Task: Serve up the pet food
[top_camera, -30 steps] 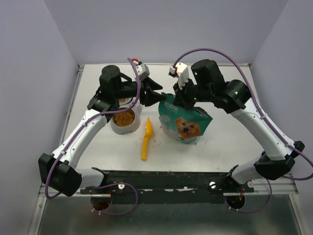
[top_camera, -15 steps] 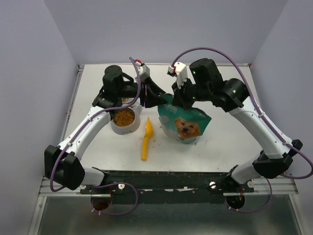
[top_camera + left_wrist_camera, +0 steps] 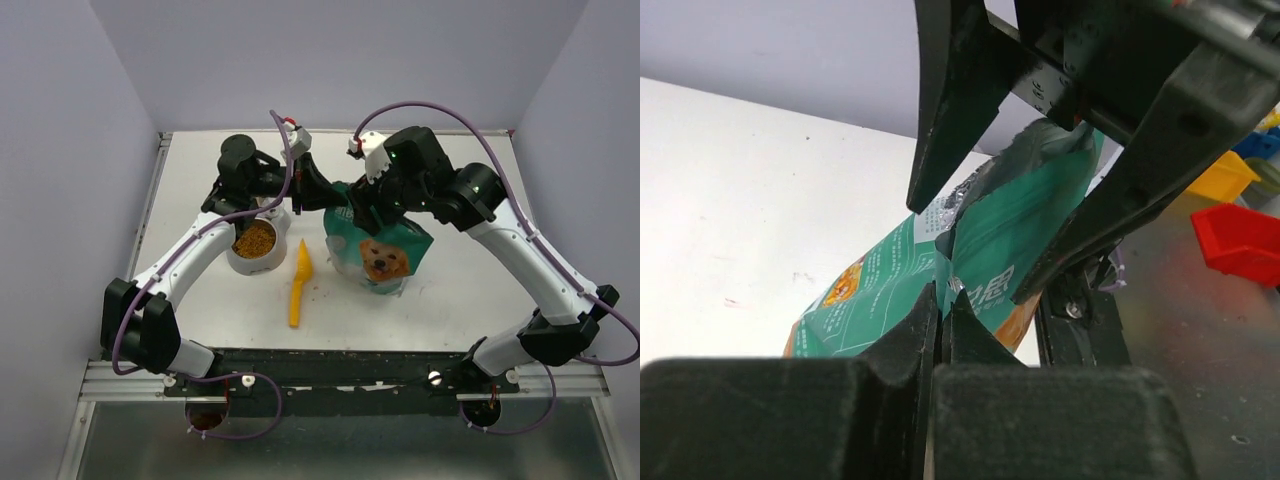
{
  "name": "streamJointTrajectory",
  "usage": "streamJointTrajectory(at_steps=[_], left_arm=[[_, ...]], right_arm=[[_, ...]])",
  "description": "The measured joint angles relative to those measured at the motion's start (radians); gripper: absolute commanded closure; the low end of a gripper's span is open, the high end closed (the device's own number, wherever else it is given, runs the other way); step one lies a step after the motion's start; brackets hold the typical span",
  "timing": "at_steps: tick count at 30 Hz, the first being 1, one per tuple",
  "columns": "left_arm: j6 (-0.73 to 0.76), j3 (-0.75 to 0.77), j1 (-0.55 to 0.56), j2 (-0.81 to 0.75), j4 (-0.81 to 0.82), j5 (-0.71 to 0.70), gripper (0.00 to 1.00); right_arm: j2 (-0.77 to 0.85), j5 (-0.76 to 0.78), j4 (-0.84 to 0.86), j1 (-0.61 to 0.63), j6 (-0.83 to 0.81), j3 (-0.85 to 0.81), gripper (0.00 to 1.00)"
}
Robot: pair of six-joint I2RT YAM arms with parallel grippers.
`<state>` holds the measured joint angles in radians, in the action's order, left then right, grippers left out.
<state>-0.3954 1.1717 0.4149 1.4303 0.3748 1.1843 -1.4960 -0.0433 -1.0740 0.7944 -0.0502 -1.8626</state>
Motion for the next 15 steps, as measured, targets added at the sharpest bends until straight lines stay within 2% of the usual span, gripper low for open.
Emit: streamJointTrajectory(at_steps=[3,6,7,8,9,10,11,15], left_arm=[[-0.011,0.018,0.004,0.0,-0.044,-0.024,1.0],[-0.015,0.041,0.01,0.0,-0.111,-0.062,1.0],[-0.013,0.05,0.012,0.0,-0.137,-0.08,1.0],[-0.01,0.058,0.013,0.0,-0.154,-0.092,1.0],[-0.004,0.066,0.014,0.0,-0.177,-0.105,1.0],[-0.001,0.07,0.015,0.0,-0.188,-0.111,1.0],[0.005,0.077,0.015,0.0,-0.203,-0.124,1.0],[0.007,0.09,0.009,0.0,-0.232,-0.132,1.0]], right_arm=[[0.019,0.086,-0.028,0.005,0.004,0.032,0.28],[0.029,0.165,-0.027,0.009,0.0,0.039,0.4],[0.033,0.181,-0.024,0.01,-0.003,0.04,0.49],[0.038,0.192,-0.019,0.012,-0.011,0.043,0.64],[0.046,0.2,-0.013,0.016,-0.02,0.046,0.75],[0.053,0.202,-0.008,0.018,-0.029,0.05,0.92],[0.061,0.201,-0.003,0.021,-0.04,0.052,0.99],[0.071,0.195,-0.001,0.023,-0.076,0.053,0.99]])
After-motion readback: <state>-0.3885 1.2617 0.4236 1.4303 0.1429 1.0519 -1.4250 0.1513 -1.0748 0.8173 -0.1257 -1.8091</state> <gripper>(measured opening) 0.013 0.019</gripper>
